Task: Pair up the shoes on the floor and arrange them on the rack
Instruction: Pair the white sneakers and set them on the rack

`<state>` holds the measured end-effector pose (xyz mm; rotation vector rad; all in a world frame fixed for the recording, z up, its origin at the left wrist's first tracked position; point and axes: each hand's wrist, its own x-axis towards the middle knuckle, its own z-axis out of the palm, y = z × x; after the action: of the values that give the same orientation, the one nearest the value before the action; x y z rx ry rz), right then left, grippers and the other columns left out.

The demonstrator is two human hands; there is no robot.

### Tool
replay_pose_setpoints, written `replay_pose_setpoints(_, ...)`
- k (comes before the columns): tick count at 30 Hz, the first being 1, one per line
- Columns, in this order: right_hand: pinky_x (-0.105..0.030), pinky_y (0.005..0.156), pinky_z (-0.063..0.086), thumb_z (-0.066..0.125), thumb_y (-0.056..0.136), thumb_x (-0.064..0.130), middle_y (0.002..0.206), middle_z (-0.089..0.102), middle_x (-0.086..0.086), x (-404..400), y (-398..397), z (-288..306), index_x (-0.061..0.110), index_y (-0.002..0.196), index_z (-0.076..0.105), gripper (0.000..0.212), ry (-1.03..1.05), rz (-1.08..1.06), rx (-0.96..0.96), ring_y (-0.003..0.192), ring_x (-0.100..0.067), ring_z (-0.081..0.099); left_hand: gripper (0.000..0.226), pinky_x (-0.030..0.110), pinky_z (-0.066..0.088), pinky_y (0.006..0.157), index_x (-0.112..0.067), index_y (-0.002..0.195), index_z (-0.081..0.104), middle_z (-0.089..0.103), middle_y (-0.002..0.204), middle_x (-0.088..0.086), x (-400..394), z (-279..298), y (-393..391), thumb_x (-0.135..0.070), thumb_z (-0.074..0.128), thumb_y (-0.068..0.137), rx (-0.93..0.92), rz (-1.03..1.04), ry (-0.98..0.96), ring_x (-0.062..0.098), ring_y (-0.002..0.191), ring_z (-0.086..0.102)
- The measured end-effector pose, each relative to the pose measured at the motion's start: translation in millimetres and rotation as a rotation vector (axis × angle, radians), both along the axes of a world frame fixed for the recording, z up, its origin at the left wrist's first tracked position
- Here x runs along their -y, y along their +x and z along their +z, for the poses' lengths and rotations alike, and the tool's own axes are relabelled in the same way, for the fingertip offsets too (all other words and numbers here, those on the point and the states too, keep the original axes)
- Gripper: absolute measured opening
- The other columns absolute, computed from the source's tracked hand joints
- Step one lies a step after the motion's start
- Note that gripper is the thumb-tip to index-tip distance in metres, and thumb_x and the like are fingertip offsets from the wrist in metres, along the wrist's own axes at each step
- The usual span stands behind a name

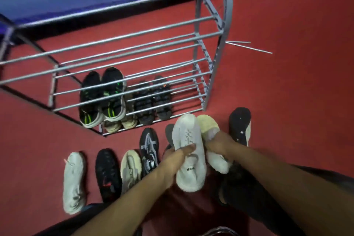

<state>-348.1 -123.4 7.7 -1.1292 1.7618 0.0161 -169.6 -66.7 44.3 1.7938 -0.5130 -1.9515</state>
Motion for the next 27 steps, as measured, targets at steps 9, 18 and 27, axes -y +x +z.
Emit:
replay_pose_setpoints(9,-0.03,0.054,0.031,0.064,0.084,0.025,0.062,0.04,-0.003,0,61,93,0.013,0.06,0.038,0.038,-0.358,0.322,-0.066,0.056,-0.015,0.041,0.043,0.034,0.064,0.07,-0.007,0.107,0.067,0.079,0.085,0.007,-15,44,98,-0.021,0.081,0.069,0.171,0.201,-0.165,0.023,0.078,0.077)
replay_pose_setpoints(18,-0.031,0.055,0.032,0.057,0.084,0.029,0.063,0.037,0.004,75,114,60,0.018,0.062,0.031,0.035,-0.512,0.435,-0.215,0.061,-0.02,0.043,0.035,0.049,0.055,0.098,-0.007,0.131,0.06,0.074,0.117,0.012,68,1,126,-0.018,0.061,0.098,0.011,0.307,-0.363,0.031,0.107,0.072)
replay_pose_setpoints(27,-0.056,0.107,0.035,0.072,0.084,0.045,0.154,0.031,-0.002,128,122,6,0.026,0.142,0.038,0.07,-0.531,0.261,-0.3,0.143,-0.033,0.028,0.055,0.054,0.045,0.106,-0.009,0.142,0.046,0.05,0.143,0.015,176,-55,135,-0.043,0.045,0.099,0.336,0.443,-0.283,0.038,0.128,0.053)
